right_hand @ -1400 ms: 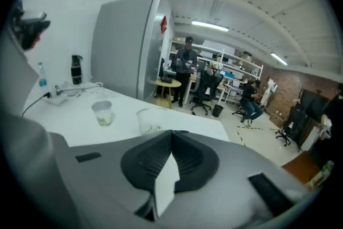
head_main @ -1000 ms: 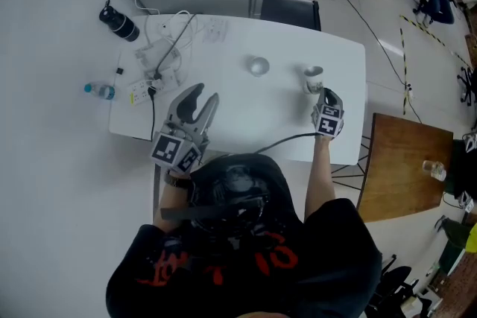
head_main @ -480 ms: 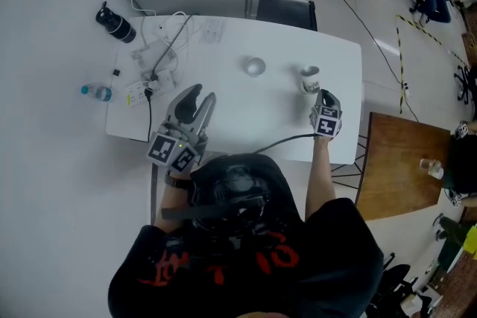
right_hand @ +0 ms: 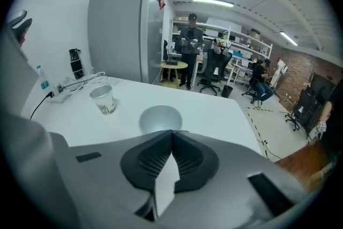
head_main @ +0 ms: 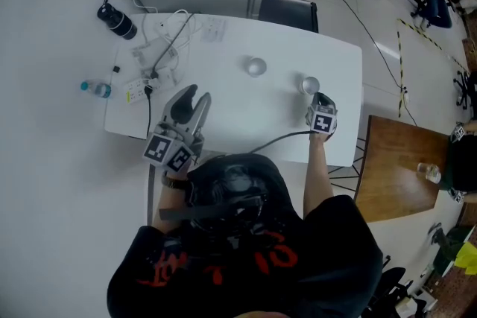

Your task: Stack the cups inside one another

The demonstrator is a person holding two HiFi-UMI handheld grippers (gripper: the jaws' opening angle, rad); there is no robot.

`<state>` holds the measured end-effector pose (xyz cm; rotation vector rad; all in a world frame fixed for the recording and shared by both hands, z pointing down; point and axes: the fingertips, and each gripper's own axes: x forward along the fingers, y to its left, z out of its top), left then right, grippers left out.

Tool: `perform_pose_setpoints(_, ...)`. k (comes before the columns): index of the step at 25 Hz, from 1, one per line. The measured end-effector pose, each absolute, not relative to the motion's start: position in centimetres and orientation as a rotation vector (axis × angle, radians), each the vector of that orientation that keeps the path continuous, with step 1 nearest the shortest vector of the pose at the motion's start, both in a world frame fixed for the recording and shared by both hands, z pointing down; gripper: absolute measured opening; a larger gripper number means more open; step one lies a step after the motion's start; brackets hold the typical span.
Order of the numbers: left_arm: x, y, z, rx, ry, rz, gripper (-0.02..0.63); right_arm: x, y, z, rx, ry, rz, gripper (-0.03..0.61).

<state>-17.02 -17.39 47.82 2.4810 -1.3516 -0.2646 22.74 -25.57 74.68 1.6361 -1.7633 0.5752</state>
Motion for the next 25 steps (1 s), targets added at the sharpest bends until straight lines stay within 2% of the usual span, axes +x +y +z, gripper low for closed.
perform_pose_setpoints(4, -17.0, -17.5, 48.0, 2.474, -1.353, -0.265, 0.164, 20.8, -24.4, 75.0, 1.589, -1.85, 0.617, 0.006)
perform_pose_setpoints(8, -17.3, -17.4, 48.2, 2.467, -1.359, -0.258, 0.164, 14.3, -24.3, 74.4, 1.415, -2.114, 0.556, 0.006)
perform_pose_setpoints(9, -17.6, -17.4, 48.3, 2.463, -1.367, -0.259, 0.164, 12.4, -24.3, 74.6, 1.346, -2.162, 0.552, 0.028)
perform_pose_setpoints(10, -17.9, -17.3, 48.3, 2.459, -1.377, -0.26, 0.164, 10.5, -24.5, 74.8, 1.284, -2.2, 0.55, 0.093)
perform_pose_setpoints(11, -18.2, -17.2, 48.3, 2.454, -1.389, -0.26, 0.164, 8.9, -24.8, 75.1, 1.235, -2.228, 0.551, 0.131)
perform_pose_setpoints(13, -18.8, -16.9, 48.3, 2.446, -1.415, -0.253, 0.164, 6.2, -25.6, 75.9, 1.172, -2.261, 0.557, 0.286)
perform_pose_setpoints(16, -19.5, -16.2, 48.2, 2.443, -1.458, -0.22, 0.164, 3.3, -26.8, 77.2, 1.106, -2.252, 0.543, 0.419)
perform_pose_setpoints(19, -20.5, -15.5, 48.2, 2.429, -1.503, -0.195, 0.164, 0.5, -28.7, 77.5, 1.05, -2.243, 0.484, 0.491)
perform_pose_setpoints(25, -22.9, -13.7, 49.1, 2.369, -1.584, -0.171, 0.164, -1.6, -32.9, 79.9, 1.071, -2.175, 0.445, 0.491)
